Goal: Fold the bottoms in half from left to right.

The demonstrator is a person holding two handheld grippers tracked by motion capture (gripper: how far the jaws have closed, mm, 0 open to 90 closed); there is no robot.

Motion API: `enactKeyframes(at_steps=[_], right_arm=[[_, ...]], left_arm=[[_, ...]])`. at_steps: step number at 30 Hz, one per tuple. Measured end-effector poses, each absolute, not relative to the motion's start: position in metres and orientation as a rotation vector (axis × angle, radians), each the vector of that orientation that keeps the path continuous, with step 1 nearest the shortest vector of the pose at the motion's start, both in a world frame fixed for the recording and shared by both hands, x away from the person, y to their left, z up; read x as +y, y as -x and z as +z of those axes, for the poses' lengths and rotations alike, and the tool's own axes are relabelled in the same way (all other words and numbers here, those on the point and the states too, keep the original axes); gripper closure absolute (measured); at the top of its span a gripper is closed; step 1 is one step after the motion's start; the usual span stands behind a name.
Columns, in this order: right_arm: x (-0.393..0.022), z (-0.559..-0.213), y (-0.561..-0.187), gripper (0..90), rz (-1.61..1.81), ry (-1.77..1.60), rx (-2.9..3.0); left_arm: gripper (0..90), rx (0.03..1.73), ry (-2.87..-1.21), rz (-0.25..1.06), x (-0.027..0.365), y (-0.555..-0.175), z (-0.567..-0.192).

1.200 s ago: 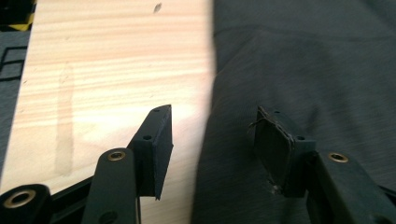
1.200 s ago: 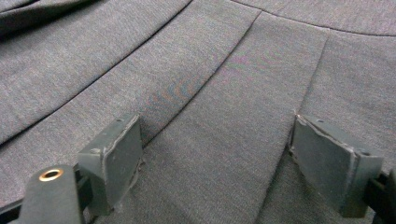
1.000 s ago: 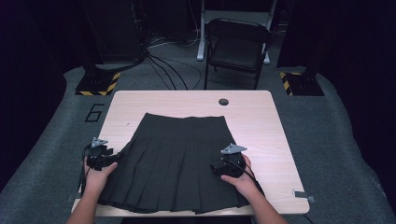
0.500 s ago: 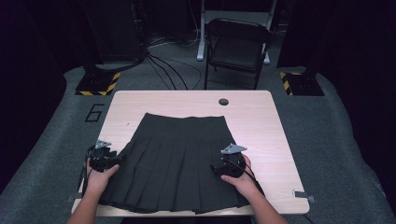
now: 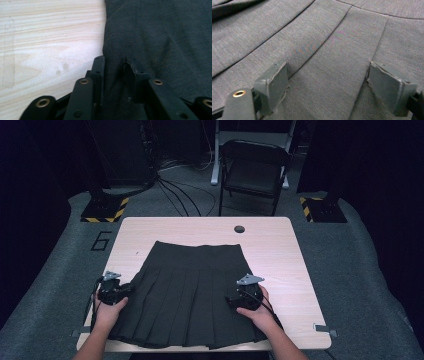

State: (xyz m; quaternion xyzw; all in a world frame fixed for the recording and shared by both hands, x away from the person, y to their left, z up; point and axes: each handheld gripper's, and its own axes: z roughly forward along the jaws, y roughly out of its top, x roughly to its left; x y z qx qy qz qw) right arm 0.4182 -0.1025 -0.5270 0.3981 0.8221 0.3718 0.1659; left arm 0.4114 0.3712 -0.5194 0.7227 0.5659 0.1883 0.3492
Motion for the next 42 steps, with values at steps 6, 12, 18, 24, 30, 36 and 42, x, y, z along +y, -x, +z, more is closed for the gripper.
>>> enactKeyframes(at_steps=[6, 12, 18, 24, 30, 36, 42], right_arm=[[-0.103, -0.527, -0.418, 16.5, 1.057, -1.132, 2.343], [-0.102, -0.527, -0.418, 16.6, 1.059, -1.134, 2.342], [-0.102, -0.527, -0.418, 16.6, 1.059, -1.135, 2.341], [-0.102, -0.527, -0.418, 16.5, 1.059, -1.134, 2.342], [-0.102, -0.527, -0.418, 16.5, 1.059, -1.135, 2.342], [-0.103, -0.527, -0.418, 16.6, 1.058, -1.134, 2.342], [-0.103, -0.527, -0.418, 16.5, 1.059, -1.135, 2.343]], left_arm=[[77.8, 1.476, -1.887, 0.455, 0.371, -0.412, -0.518], [81.2, 1.474, -1.888, 0.463, 0.369, -0.412, -0.517], [81.9, 1.473, -1.881, 0.465, 0.369, -0.412, -0.516], [83.5, 1.473, -1.876, 0.446, 0.370, -0.411, -0.513], [83.9, 1.457, -1.875, 0.455, 0.369, -0.411, -0.511], [84.3, 1.448, -1.870, 0.452, 0.367, -0.409, -0.504], [84.4, 1.406, -1.870, 0.468, 0.363, -0.406, -0.497]])
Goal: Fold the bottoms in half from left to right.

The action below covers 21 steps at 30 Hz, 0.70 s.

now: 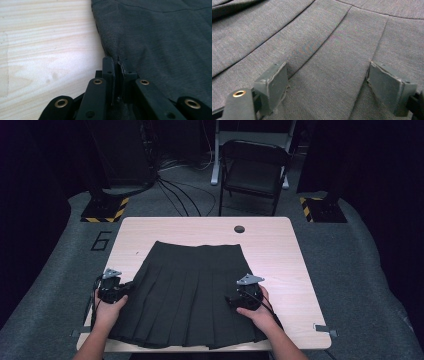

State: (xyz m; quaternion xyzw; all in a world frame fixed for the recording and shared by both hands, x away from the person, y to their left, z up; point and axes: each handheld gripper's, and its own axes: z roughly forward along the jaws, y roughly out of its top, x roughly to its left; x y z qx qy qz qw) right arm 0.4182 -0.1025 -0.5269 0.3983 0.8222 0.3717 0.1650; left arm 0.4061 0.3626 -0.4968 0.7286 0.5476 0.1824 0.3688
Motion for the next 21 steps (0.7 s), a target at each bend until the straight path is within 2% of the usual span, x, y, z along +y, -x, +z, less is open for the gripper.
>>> enactKeyframes(at_steps=[21], right_arm=[[-0.102, -0.527, -0.418, 16.5, 1.058, -1.134, 2.343]], left_arm=[[84.9, 1.300, -1.846, 0.464, 0.347, -0.399, -0.476]])
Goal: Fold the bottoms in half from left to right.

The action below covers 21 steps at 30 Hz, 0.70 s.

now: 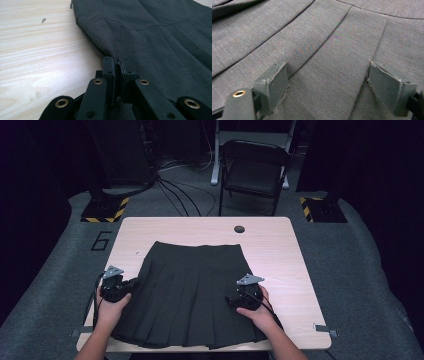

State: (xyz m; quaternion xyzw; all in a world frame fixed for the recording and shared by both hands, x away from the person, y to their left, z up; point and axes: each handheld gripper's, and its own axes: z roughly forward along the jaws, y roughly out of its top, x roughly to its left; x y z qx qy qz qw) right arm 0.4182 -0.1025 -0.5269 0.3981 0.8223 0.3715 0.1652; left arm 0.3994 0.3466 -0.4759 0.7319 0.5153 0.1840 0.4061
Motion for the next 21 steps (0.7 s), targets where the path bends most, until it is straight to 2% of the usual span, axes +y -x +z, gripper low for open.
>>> enactKeyframes(at_steps=[21], right_arm=[[-0.102, -0.527, -0.418, 16.5, 1.059, -1.135, 2.341]], left_arm=[[85.0, 1.234, -1.922, 0.462, 0.333, -0.409, -0.442]])
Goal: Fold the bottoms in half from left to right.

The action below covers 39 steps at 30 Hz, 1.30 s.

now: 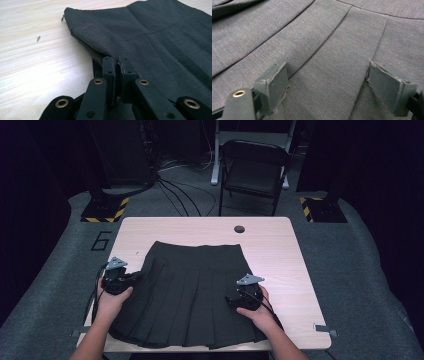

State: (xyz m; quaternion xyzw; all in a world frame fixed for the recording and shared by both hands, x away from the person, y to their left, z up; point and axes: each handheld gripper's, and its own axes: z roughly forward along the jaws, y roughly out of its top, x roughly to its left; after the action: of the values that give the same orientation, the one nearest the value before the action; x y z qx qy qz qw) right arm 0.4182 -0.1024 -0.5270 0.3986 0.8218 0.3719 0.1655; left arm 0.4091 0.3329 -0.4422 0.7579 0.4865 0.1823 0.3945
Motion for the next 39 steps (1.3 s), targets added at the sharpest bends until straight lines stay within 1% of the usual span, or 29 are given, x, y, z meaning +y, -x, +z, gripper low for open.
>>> enactKeyframes(at_steps=[5, 14, 21, 39], right_arm=[[-0.103, -0.527, -0.418, 16.5, 1.060, -1.131, 2.343], [-0.102, -0.527, -0.418, 16.5, 1.063, -1.136, 2.340], [-0.102, -0.527, -0.418, 16.6, 1.063, -1.136, 2.340], [-0.103, -0.527, -0.419, 16.6, 1.063, -1.128, 2.342]], left_arm=[[85.1, 1.216, -1.935, 0.453, 0.323, -0.411, -0.431], [85.2, 1.108, -1.982, 0.462, 0.296, -0.412, -0.411], [85.3, 1.021, -2.003, 0.438, 0.272, -0.413, -0.400], [85.4, 0.888, -2.032, 0.403, 0.237, -0.411, -0.376]])
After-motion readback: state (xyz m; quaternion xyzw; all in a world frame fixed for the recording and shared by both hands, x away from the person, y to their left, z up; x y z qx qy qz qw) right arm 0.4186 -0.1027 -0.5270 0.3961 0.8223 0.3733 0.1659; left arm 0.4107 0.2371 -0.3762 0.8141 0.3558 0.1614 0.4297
